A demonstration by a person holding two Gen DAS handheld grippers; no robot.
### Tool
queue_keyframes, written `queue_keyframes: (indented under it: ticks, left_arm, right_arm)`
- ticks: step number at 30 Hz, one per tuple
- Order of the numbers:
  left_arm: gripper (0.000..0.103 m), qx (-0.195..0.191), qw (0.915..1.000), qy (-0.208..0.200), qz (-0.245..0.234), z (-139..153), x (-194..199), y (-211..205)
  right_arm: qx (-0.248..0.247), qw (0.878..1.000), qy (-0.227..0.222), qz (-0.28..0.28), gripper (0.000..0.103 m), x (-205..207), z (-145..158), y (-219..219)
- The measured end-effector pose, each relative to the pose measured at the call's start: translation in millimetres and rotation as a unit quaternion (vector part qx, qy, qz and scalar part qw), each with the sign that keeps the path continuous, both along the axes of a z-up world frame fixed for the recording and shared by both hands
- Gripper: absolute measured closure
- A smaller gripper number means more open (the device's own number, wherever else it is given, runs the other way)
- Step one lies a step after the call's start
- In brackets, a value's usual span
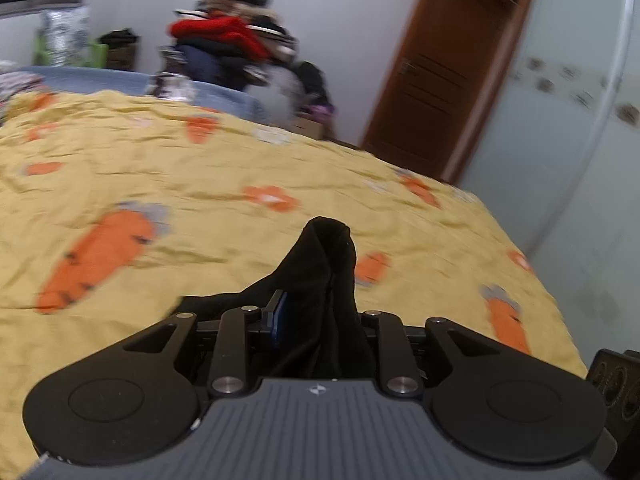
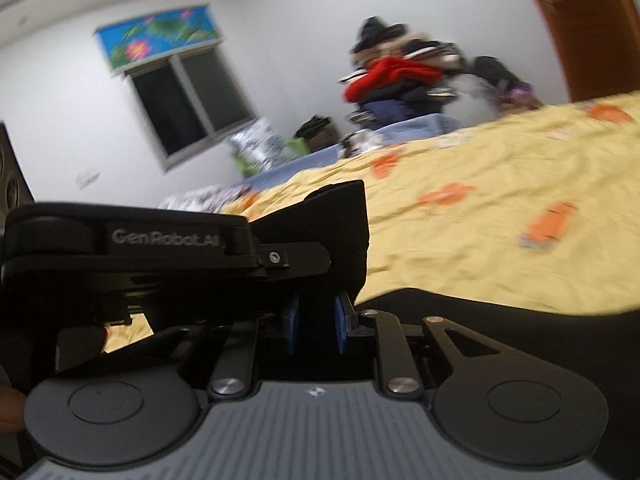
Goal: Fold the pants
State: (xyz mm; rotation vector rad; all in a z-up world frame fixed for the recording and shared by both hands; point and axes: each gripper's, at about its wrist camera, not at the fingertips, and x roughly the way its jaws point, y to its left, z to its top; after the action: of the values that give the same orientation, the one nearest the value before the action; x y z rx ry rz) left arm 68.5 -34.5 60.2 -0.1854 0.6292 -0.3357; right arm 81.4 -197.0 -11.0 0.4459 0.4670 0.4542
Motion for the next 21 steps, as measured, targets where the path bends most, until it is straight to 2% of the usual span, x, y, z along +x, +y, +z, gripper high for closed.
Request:
queue_keyframes:
  ticks: [2,8,11,14,21]
  left_arm:
    - [0.07,0.01,0.9996,-0.002,-0.026,-3,-3,-28]
    - [0.069,0.043,0.9949,-0.019,-0.089,-18,-15,-103]
    - [0.069,0.057,0.9915,-0.026,-0.114,-26,-20,-132]
    - [0.069,0.06,0.989,-0.025,-0.133,-32,-21,-151]
    - [0.069,0.062,0.9846,-0.021,-0.162,-45,-23,-184]
  right_arm:
    - [0.011,1.0,0.006,-0.021,0.085,-7,-4,-23]
    - [0.018,0.996,0.019,-0.079,0.085,-26,-18,-70]
    - [0.037,0.994,0.028,-0.097,0.085,-32,-27,-87]
    - [0.058,0.991,0.035,-0.113,0.085,-40,-35,-106]
    - [0.059,0.987,0.049,-0.142,0.085,-45,-48,-134]
